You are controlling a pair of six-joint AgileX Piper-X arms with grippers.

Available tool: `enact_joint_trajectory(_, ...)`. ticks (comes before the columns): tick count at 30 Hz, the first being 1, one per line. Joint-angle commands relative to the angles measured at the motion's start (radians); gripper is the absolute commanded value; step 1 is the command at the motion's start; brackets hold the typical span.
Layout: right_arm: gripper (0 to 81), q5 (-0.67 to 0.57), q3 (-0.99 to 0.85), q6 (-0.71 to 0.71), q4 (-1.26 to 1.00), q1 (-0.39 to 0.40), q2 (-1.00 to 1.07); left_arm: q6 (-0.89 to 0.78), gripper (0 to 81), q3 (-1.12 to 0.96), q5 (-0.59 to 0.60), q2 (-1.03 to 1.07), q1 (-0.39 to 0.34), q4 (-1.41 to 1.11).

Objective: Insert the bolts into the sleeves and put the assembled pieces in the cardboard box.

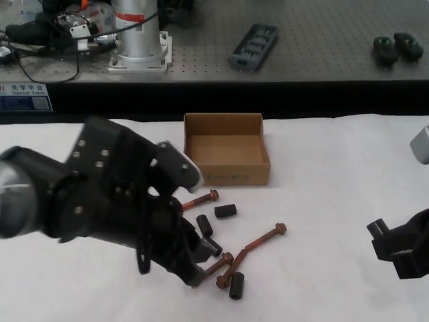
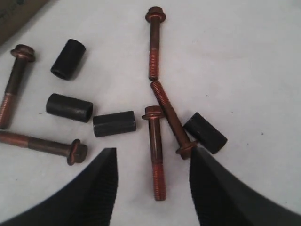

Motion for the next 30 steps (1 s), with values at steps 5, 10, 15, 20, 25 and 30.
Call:
enact_joint_trajectory(5, 2.5, -0.014, -0.005, -0.012, 0.0, -0.006, -0.011, 0.068, 35.6, -0.081, -0.014, 0.121, -0.052, 0.003)
enact_joint_trajectory(10, 2.5, -0.014, -0.005, -0.012, 0.0, -0.006, -0.011, 0.1, 35.6, -0.129, -0.062, 0.196, -0.057, 0.003)
enact_joint_trajectory(15, 2.5, -0.014, -0.005, -0.012, 0.0, -0.006, -0.011, 0.106, 35.6, -0.163, -0.069, 0.247, -0.057, 0.003)
enact_joint_trajectory(20, 2.5, -0.014, -0.005, -0.012, 0.0, -0.006, -0.011, 0.106, 35.6, -0.164, -0.108, 0.267, -0.057, 0.003)
enact_joint_trajectory(25, 2.5, -0.014, -0.005, -0.012, 0.0, -0.006, -0.011, 0.129, 35.6, -0.164, -0.113, 0.274, -0.057, 0.003)
enact_joint_trajectory(30, 2.5, -0.014, -0.005, -0.012, 0.0, -0.006, -0.011, 0.174, 35.6, -0.164, -0.12, 0.285, -0.057, 0.003)
